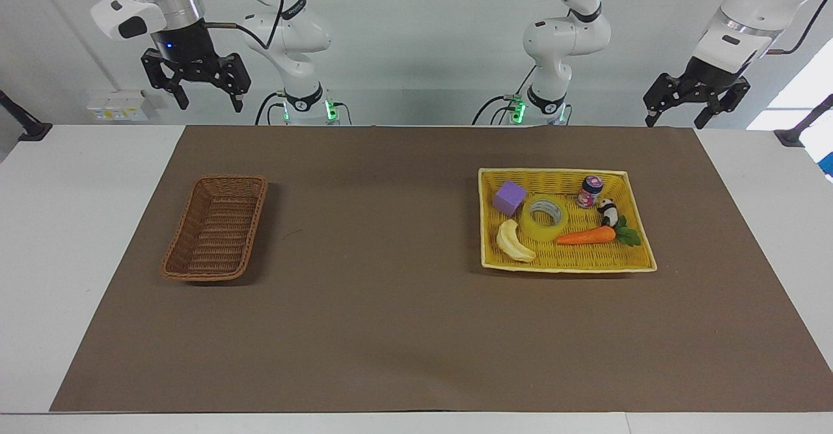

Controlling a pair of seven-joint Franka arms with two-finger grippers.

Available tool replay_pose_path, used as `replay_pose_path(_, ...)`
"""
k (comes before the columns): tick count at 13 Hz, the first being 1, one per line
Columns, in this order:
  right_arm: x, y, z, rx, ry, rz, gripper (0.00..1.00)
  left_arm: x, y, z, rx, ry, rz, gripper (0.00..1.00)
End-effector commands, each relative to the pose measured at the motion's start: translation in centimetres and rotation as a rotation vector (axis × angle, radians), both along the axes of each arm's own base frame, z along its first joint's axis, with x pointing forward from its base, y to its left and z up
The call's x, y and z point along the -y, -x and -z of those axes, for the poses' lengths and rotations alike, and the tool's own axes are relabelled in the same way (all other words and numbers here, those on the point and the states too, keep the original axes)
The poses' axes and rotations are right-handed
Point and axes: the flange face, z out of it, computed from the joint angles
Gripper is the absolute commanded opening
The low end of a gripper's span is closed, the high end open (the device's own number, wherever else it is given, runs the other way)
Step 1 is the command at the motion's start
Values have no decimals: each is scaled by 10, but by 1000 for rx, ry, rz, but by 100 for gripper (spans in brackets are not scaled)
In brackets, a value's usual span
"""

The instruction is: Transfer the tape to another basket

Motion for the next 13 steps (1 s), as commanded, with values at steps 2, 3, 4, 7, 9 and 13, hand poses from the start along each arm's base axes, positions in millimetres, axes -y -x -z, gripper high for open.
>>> replay_pose_path(2, 2, 2, 1, -1, -16, -18, 100, 0, 10, -2, -19, 1, 7, 100)
replay_pose_path(3, 3, 2, 1, -1, -16, -17, 100, 0, 10, -2, -19, 1, 5, 100)
replay_pose_path(4, 3, 2, 1, -1, -16, -17, 100, 0, 10, -1, -22, 1, 5, 100)
replay_pose_path(7, 3, 2, 1, -1, -16, -17, 100, -2, 12, 0, -34, 1, 2, 100)
replay_pose_path(9, 2, 2, 1, -1, -16, -18, 100, -2, 13, 0, -35, 2, 1, 100)
replay_pose_path(13, 3, 2, 2, -4, -16, -18, 100, -2, 14, 2, -39, 2, -1, 100)
